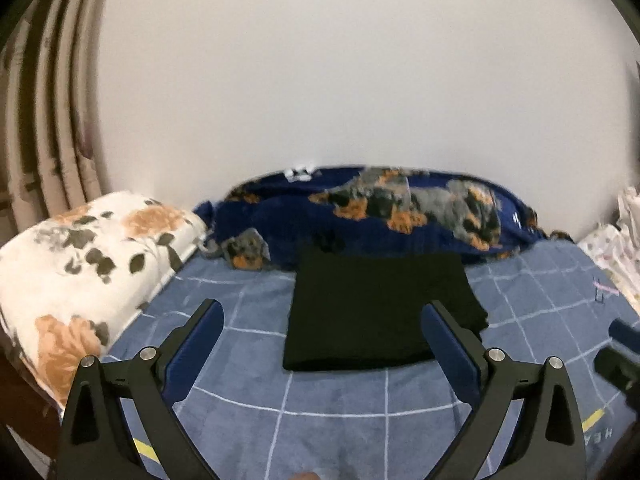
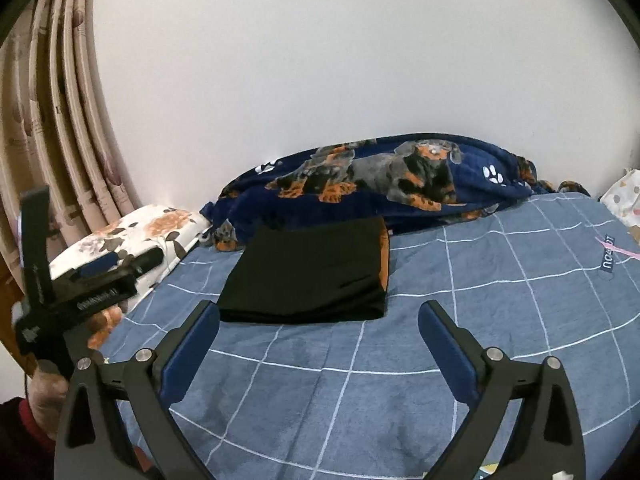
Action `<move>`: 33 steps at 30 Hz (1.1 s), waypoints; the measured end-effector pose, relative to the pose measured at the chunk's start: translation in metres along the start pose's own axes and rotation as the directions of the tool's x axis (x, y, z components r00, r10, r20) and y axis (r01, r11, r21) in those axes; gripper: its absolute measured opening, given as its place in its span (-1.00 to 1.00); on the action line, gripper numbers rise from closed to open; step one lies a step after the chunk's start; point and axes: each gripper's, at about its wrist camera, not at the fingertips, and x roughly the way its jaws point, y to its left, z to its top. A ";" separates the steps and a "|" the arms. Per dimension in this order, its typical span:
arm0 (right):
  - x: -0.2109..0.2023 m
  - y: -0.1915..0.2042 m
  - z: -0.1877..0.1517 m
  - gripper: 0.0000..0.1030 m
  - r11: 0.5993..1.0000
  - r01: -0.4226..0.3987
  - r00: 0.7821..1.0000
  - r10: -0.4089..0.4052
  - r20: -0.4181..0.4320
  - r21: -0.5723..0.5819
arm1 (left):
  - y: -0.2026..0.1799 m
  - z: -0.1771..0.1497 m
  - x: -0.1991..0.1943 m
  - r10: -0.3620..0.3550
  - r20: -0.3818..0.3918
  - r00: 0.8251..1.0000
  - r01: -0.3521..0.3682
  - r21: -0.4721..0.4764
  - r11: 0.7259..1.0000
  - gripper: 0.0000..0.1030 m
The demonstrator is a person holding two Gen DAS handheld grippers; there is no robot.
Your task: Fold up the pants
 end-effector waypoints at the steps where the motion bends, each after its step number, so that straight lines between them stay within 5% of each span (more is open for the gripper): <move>1: 0.000 0.000 0.000 0.93 1.000 0.000 1.000 0.000 0.004 0.001 | 0.000 0.003 -0.004 -0.004 0.002 1.000 0.004 -0.003 1.000 0.98; 12: -0.013 0.010 0.006 0.95 1.000 -0.007 0.999 0.008 0.035 -0.021 | -0.007 0.018 -0.044 0.014 0.104 0.994 -0.020 0.059 0.998 1.00; 33: -0.014 0.024 0.009 0.97 0.998 0.006 1.000 -0.005 0.026 -0.066 | 0.003 0.019 -0.046 -0.012 0.062 0.998 0.012 -0.002 1.000 1.00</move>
